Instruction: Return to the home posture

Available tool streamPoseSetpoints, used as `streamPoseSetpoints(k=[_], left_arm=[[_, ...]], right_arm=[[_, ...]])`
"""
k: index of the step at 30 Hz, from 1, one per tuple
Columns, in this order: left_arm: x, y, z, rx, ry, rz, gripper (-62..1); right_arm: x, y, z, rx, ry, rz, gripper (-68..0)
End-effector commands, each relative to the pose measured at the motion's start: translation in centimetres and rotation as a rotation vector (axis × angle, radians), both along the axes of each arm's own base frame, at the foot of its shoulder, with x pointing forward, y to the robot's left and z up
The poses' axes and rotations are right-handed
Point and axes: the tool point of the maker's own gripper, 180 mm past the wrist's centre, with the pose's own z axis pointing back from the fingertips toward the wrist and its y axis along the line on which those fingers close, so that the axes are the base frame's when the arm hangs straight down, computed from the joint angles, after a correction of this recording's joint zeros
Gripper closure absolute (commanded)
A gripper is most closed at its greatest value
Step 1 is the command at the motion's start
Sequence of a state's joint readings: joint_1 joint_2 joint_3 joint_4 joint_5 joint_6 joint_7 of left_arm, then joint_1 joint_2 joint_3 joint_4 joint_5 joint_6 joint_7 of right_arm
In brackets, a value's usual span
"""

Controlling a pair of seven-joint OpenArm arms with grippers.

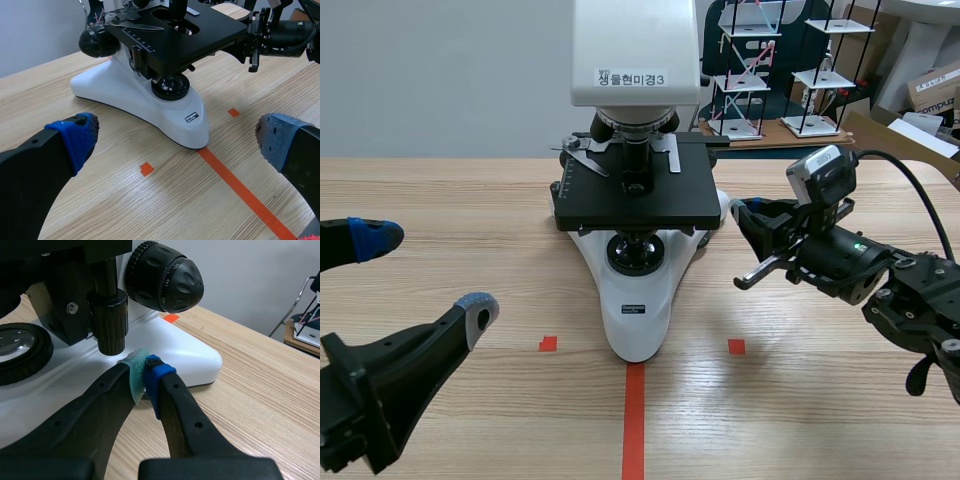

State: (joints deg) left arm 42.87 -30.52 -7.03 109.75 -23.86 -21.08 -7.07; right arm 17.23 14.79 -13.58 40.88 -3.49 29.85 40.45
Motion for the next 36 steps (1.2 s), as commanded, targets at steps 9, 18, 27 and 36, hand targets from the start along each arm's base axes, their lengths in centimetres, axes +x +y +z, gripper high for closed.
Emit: streamPoseSetpoints(k=[9, 18, 27, 36], left_arm=[[0.1, -0.2, 0.7, -0.015, -0.021, -0.004, -62.3], [0.1, -0.2, 0.7, -0.015, -0.021, -0.004, -62.3], [0.1, -0.2, 0.7, -0.015, -0.021, -0.004, -62.3], [0.1, -0.2, 0.7, -0.015, -0.021, -0.004, -62.3]], right_arm=[[0.8, -0.5, 1.8, 0.008, -0.054, -0.006, -0.2], [0.7, -0.5, 1.7, 0.008, -0.051, -0.006, -0.2], [-1.6, -1.8, 0.2, -0.005, -0.028, -0.004, -9.8], [-10.0, -5.2, 1.0, 0.046, -0.048, -0.008, -46.5]])
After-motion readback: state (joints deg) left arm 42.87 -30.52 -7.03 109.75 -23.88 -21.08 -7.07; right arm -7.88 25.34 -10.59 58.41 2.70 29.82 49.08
